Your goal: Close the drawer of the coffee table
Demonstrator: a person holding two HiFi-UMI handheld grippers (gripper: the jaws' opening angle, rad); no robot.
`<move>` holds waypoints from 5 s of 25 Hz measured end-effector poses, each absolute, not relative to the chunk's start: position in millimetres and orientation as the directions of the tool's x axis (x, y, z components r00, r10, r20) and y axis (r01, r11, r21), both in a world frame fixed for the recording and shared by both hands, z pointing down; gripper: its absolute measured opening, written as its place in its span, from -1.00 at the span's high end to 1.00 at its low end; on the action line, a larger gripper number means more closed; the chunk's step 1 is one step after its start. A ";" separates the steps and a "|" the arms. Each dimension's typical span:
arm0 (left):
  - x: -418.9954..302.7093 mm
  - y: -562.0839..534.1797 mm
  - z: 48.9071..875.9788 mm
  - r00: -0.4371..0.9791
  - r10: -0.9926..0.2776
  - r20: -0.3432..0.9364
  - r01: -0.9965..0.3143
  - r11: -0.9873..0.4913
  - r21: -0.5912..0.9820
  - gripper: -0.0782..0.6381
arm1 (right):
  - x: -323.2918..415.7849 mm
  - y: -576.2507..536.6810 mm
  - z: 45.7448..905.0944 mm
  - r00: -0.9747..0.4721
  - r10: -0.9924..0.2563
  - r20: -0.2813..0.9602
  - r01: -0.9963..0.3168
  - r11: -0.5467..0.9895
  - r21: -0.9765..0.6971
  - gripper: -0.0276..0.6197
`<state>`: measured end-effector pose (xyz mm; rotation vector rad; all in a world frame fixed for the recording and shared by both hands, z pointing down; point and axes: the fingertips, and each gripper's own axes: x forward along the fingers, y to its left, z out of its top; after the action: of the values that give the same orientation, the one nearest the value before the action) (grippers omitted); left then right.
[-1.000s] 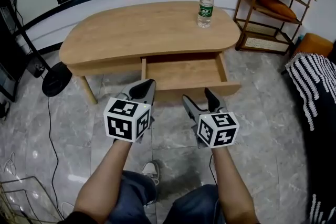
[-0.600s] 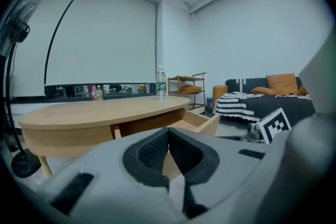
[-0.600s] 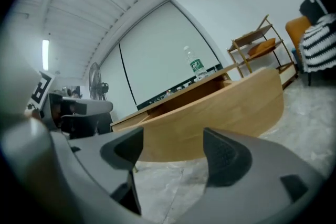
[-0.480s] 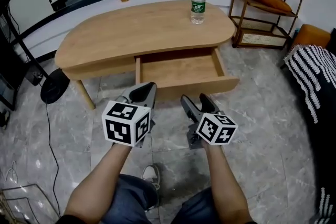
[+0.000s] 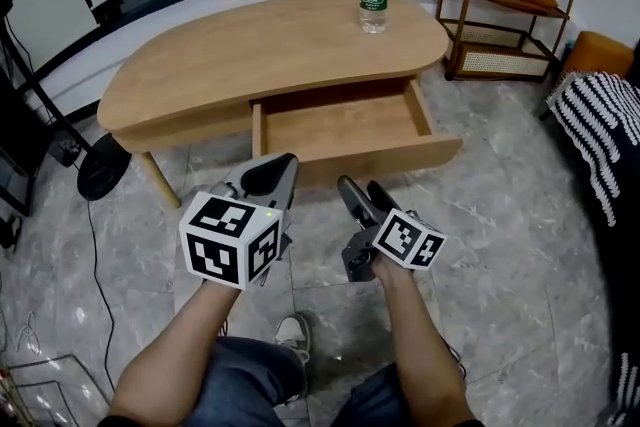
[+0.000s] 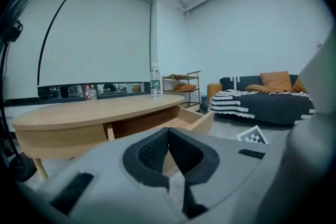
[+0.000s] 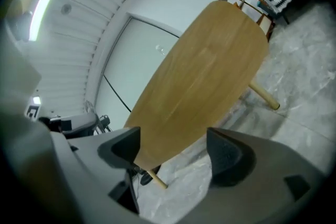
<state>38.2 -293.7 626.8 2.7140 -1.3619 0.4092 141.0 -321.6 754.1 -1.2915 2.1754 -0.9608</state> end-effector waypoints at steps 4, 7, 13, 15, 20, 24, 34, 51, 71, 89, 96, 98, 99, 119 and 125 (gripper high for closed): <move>36.7 -292.8 626.9 0.570 -0.774 0.277 -0.797 -0.602 -0.043 0.78 | 143.2 -330.5 763.3 -0.450 -0.891 -0.054 -0.498 0.301 -0.813 -0.29; 33.1 -291.7 628.0 0.567 -0.774 0.282 -0.798 -0.601 -0.044 0.78 | 143.6 -338.9 766.1 -0.433 -0.896 -0.102 -0.412 0.298 -0.861 -0.30; 23.0 -292.1 630.2 0.547 -0.786 0.289 -0.810 -0.583 -0.052 0.78 | 144.3 -344.5 759.0 -0.408 -0.883 -0.232 -0.250 0.353 -0.902 -0.23; 19.5 -293.1 630.9 0.540 -0.791 0.287 -0.818 -0.574 -0.043 0.78 | 145.7 -342.9 763.6 -0.396 -0.894 -0.209 -0.255 0.326 -0.910 -0.22; 22.3 -296.6 626.6 0.545 -0.793 0.273 -0.816 -0.576 -0.046 0.78 | 145.1 -342.4 764.1 -0.390 -0.902 -0.186 -0.237 0.294 -0.926 -0.19; 27.0 -298.0 625.3 0.553 -0.790 0.266 -0.811 -0.583 -0.046 0.78 | 145.7 -341.7 763.2 -0.384 -0.910 -0.154 -0.234 0.257 -0.938 -0.18; 28.4 -300.7 622.6 0.556 -0.790 0.258 -0.813 -0.582 -0.033 0.78 | 143.5 -342.7 744.3 -0.393 -0.906 -0.156 -0.203 0.251 -0.946 -0.10; 31.9 -329.3 628.0 0.561 -0.789 0.251 -0.812 -0.583 -0.018 0.78 | 142.2 -375.1 744.7 -0.375 -0.921 -0.105 -0.212 0.195 -0.957 -0.14; 53.6 -407.4 659.2 0.595 -0.765 0.248 -0.790 -0.613 0.003 0.78 | 138.1 -457.7 741.7 -0.361 -0.921 -0.144 -0.210 0.231 -0.950 -0.14; 53.9 -450.6 676.4 0.609 -0.759 0.230 -0.786 -0.617 0.043 0.78 | 134.7 -513.6 744.1 -0.340 -0.931 -0.132 -0.220 0.215 -0.952 -0.14; 49.0 -453.6 680.9 0.602 -0.762 0.238 -0.790 -0.612 0.038 0.78 | 135.9 -520.8 744.1 -0.343 -0.927 -0.151 -0.226 0.238 -0.945 -0.15; 48.3 -455.0 678.0 0.599 -0.766 0.232 -0.793 -0.608 0.040 0.78 | 134.9 -522.3 742.8 -0.355 -0.920 -0.164 -0.229 0.256 -0.939 -0.14; 48.1 -455.3 676.4 0.597 -0.769 0.228 -0.796 -0.603 0.051 0.78 | 134.3 -521.8 743.0 -0.360 -0.920 -0.155 -0.238 0.251 -0.938 -0.13; 34.6 -421.5 538.2 0.556 -0.758 0.342 -0.818 -0.572 0.061 0.78 | 157.3 -437.7 589.1 -0.403 -0.914 0.048 -0.512 0.182 -0.840 0.51; 21.2 -419.5 416.5 0.570 -0.740 0.357 -0.802 -0.595 0.047 0.78 | 144.8 -430.8 448.9 -0.434 -0.895 0.105 -0.629 0.217 -0.747 0.61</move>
<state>21.2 -419.5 416.5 2.5983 -1.2933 0.4490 144.8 -430.8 448.9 -1.4189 2.1488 -1.0577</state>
